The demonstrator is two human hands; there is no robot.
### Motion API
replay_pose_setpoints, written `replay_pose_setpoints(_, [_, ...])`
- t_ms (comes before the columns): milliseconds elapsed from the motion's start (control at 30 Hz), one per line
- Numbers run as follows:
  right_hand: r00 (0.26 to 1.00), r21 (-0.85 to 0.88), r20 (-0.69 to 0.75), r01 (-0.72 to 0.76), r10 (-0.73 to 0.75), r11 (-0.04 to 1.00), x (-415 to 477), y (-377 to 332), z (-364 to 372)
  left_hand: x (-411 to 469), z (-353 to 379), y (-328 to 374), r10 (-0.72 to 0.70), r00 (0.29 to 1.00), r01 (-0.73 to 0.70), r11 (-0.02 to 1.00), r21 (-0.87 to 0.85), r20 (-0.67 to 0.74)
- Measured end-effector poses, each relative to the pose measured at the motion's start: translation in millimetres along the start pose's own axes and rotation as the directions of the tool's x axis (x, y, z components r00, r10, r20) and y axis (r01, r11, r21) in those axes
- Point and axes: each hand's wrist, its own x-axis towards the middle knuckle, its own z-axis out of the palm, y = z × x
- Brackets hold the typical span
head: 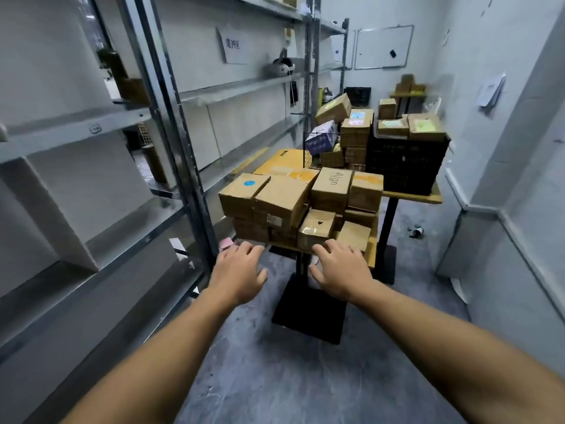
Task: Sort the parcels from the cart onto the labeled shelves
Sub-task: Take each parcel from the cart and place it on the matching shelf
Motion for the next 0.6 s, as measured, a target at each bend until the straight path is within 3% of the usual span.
replay_pose_setpoints(267, [0.994, 0.044, 0.048, -0.104, 0.102, 0.994, 36.6, 59.3, 25.0, 86.2, 32.3, 23.8, 0.079, 0.997, -0.078, 0.996, -0.046, 0.018])
replay_pose_setpoints(600, [0.997, 0.115, -0.030, -0.064, 0.068, 0.991, 181.3, 47.6, 53.4, 222.3, 61.7, -36.8, 0.062, 0.998, -0.063, 0.992, -0.112, -0.016])
